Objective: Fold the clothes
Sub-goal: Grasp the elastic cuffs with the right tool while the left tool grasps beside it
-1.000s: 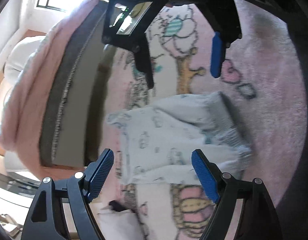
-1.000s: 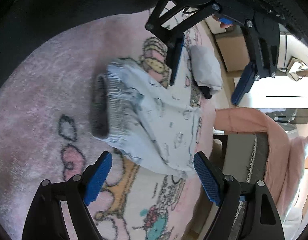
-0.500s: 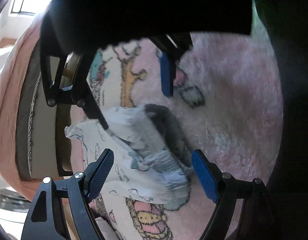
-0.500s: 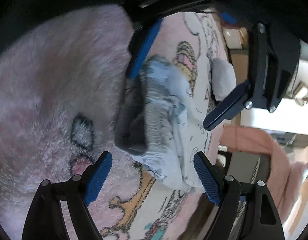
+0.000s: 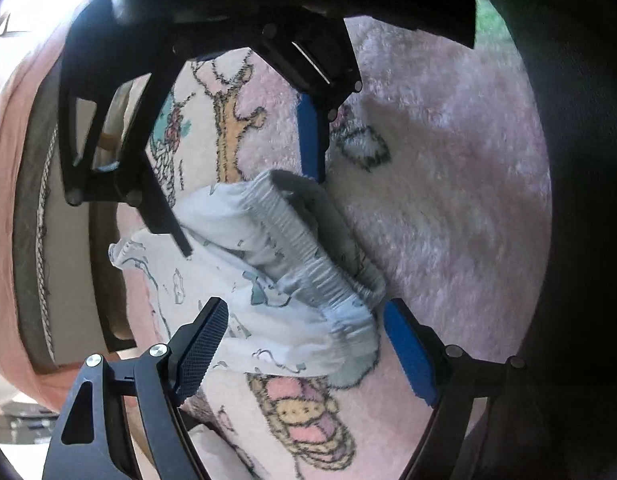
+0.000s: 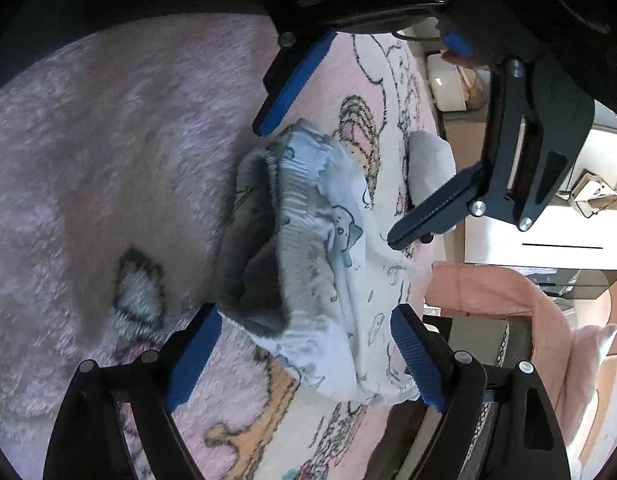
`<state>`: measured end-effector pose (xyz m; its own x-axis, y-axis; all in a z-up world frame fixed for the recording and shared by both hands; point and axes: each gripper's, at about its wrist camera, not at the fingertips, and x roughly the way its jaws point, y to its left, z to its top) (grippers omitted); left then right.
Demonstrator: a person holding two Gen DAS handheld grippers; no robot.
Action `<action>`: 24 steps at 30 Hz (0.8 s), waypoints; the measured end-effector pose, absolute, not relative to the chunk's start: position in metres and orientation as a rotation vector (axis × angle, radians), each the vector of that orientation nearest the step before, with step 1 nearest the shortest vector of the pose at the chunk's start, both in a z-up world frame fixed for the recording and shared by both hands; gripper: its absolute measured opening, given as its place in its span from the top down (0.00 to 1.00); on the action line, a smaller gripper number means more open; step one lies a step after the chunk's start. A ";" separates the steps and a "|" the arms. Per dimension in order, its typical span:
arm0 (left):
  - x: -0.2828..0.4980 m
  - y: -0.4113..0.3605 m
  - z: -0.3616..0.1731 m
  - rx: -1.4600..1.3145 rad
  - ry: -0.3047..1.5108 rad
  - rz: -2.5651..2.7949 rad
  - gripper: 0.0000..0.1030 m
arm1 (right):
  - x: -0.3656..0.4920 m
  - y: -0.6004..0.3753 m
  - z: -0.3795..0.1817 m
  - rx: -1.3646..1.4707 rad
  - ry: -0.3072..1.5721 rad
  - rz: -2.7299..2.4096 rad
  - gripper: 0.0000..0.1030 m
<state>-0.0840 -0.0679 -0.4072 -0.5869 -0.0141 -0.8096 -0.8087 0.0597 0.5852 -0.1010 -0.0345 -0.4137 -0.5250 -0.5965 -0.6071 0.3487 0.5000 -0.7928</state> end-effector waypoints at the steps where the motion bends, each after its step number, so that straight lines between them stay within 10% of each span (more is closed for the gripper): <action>1: -0.084 -0.068 -0.411 -0.818 1.738 1.578 0.22 | -0.101 -0.034 -0.416 -0.225 1.763 -1.198 0.15; 24: -0.084 -0.066 -0.437 -0.466 1.821 1.529 0.21 | -0.111 -0.028 -0.421 -0.316 1.730 -1.213 0.00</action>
